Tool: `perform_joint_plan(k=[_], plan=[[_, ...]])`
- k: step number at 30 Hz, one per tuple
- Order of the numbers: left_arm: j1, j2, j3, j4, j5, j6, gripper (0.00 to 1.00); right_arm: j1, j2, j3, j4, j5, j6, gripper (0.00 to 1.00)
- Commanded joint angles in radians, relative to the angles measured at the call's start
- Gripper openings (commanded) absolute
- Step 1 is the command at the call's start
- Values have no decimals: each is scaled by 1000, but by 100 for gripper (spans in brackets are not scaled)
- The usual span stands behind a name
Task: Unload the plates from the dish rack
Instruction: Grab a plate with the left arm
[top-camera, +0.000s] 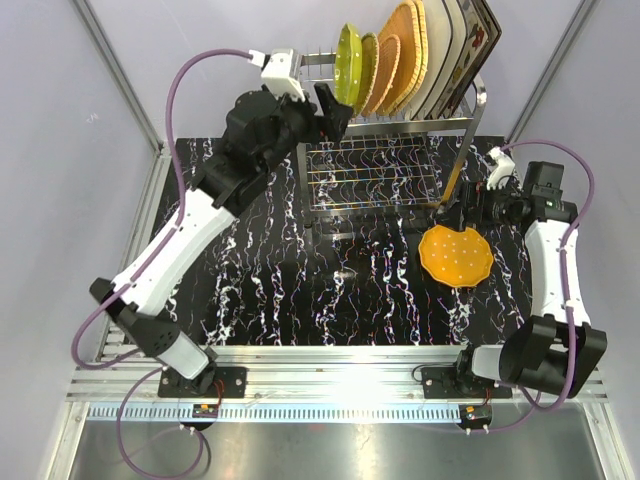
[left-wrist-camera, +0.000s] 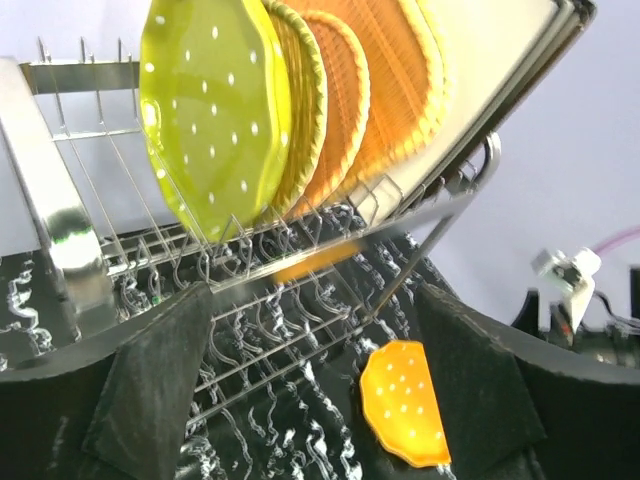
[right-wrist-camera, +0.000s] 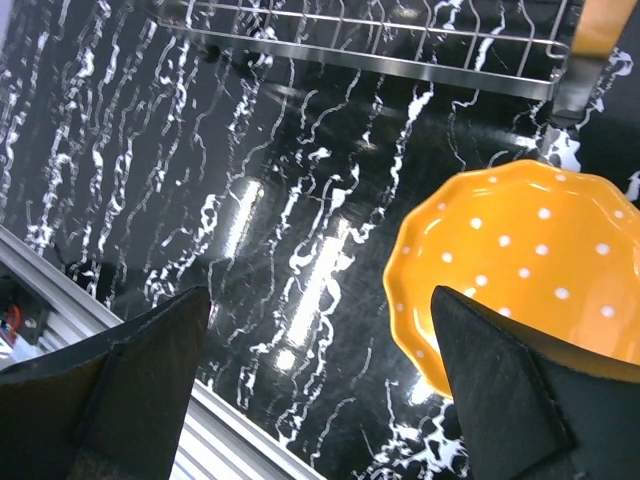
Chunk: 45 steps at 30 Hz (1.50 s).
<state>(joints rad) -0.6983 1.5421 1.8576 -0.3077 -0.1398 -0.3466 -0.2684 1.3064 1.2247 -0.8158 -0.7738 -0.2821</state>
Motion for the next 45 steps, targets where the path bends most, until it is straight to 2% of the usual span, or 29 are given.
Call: perform_joint_plan(k=[1, 10, 21, 33, 38, 41, 45], plan=[[42, 59, 107, 101, 114, -58, 80, 14, -41, -16, 59, -53, 64, 100], [108, 240, 294, 144, 216, -129, 71, 18, -71, -60, 107, -97, 126, 100], [148, 351, 377, 156, 252, -158, 63, 17, -82, -90, 152, -127, 179, 100], [148, 409, 377, 157, 236, -97, 60, 17, -88, -111, 162, -130, 190, 100], [149, 431, 379, 163, 215, -58, 55, 18, -95, -120, 172, -131, 201, 100], [148, 440, 379, 165, 212, -42, 51, 18, -99, -123, 178, -133, 207, 100], [146, 446, 358, 193, 207, -17, 40, 18, -99, -126, 182, -133, 210, 100]])
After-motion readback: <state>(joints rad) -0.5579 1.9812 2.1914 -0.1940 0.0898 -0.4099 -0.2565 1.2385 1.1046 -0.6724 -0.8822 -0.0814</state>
